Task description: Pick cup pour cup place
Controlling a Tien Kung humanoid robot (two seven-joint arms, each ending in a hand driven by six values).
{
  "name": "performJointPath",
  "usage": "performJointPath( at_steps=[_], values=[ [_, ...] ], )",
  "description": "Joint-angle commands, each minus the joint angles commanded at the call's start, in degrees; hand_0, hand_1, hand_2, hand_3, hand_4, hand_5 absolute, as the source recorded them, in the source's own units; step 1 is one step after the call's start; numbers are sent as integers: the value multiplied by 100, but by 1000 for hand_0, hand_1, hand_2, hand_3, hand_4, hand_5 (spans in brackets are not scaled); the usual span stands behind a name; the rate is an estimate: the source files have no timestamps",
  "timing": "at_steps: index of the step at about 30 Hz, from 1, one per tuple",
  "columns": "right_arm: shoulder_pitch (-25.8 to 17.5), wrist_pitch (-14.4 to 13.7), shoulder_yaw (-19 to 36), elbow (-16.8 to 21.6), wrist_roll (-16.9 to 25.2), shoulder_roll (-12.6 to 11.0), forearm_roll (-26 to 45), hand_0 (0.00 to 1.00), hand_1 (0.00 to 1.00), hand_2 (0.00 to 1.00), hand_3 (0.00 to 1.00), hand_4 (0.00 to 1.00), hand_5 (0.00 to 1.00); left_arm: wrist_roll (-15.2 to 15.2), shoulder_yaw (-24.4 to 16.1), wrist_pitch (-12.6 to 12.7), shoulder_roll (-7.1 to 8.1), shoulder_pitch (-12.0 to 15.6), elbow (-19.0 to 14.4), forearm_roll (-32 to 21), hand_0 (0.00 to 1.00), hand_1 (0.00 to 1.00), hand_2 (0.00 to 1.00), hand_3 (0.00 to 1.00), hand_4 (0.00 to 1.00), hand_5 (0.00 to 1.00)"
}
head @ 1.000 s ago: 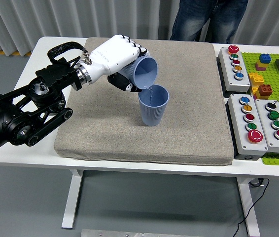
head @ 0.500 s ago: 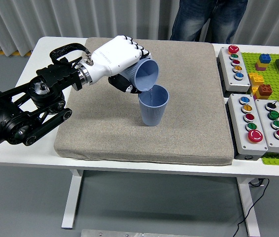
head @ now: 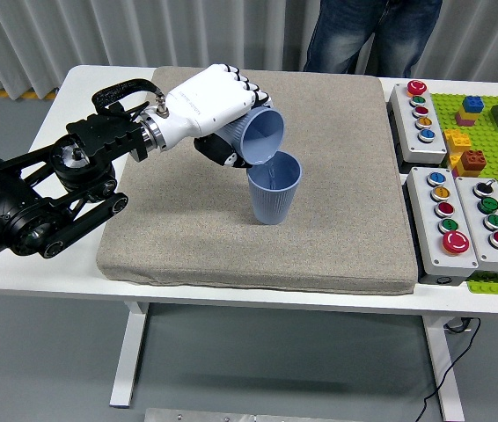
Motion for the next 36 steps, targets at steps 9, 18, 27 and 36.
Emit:
performJointPath(
  at_steps=[9,18,27,36],
  values=[
    [-8,-7,1,-1,0,2,12,651,652,589,593,2,70,14,182,30,31,-152,11,0,560,494,539,516,877,157],
    [6,-12,-16,-2,-1,2,38,651,652,588,593,2,70,34,306,43,59,-258,5,21,559,494,539,515,877,158],
    [-2,-20,-25,-1,-3,14,66,651,653,588,592,2,67,40,365,50,61,-365,55,56,559,493,539,514,880,164],
    [7,-17,-26,-2,-2,11,71,651,652,588,593,2,68,69,492,61,93,-507,28,98,559,493,538,514,880,164]
  ],
)
